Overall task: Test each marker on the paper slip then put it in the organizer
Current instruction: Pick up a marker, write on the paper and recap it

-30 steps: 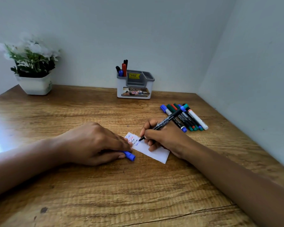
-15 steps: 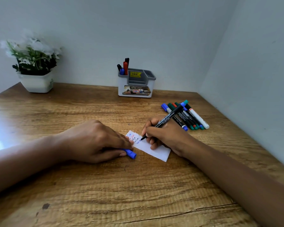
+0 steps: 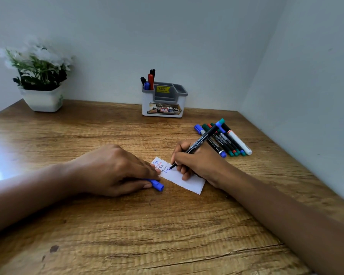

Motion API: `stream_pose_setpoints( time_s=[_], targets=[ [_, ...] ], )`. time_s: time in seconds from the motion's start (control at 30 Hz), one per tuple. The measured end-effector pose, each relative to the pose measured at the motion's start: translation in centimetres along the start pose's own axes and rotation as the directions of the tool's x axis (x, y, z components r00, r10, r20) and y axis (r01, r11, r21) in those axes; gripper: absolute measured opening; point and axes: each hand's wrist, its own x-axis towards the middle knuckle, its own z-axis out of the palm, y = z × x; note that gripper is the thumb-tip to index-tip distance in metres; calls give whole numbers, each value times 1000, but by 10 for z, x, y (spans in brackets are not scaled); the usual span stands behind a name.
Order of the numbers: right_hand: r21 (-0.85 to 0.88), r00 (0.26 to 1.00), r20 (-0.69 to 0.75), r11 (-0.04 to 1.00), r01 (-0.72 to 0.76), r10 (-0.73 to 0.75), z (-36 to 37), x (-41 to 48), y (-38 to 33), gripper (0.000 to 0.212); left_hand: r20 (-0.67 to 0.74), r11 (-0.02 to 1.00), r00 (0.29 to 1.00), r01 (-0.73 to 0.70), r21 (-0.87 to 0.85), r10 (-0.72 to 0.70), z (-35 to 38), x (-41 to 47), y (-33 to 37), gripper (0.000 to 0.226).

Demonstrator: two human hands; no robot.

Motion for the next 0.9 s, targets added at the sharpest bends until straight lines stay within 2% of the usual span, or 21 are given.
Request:
stream_pose_setpoints(
  time_s=[0.17, 0.3, 0.4, 0.53, 0.7, 0.9],
  targets=[
    [38, 1000, -19, 999, -15, 16, 0, -1, -3, 13, 3, 1000, 1000, 4, -1, -4, 1, 0, -1, 31],
    [302, 994, -74, 951, -60, 86, -6, -1, -5, 20, -9, 1000, 1000, 16, -7, -16, 1, -1, -1, 29],
    [428, 994, -30, 900, -81, 104, -9, -1, -6, 18, -40, 999, 998, 37, -34, -39, 2, -2, 0, 28],
    [368, 998, 8, 928, -62, 64, -10, -4, -8, 11, -127, 994, 988, 78, -78, -87, 4, -2, 1, 26],
    [295, 994, -62, 950, 106, -92, -12, -8, -15, 14, -223, 965, 944, 212, -154, -243, 0, -2, 1, 30],
    [427, 989, 14, 895, 128, -148, -11, -12, -21, 25, -290, 862, 831, 372, -345, -475, -3, 0, 1, 51]
  ],
)
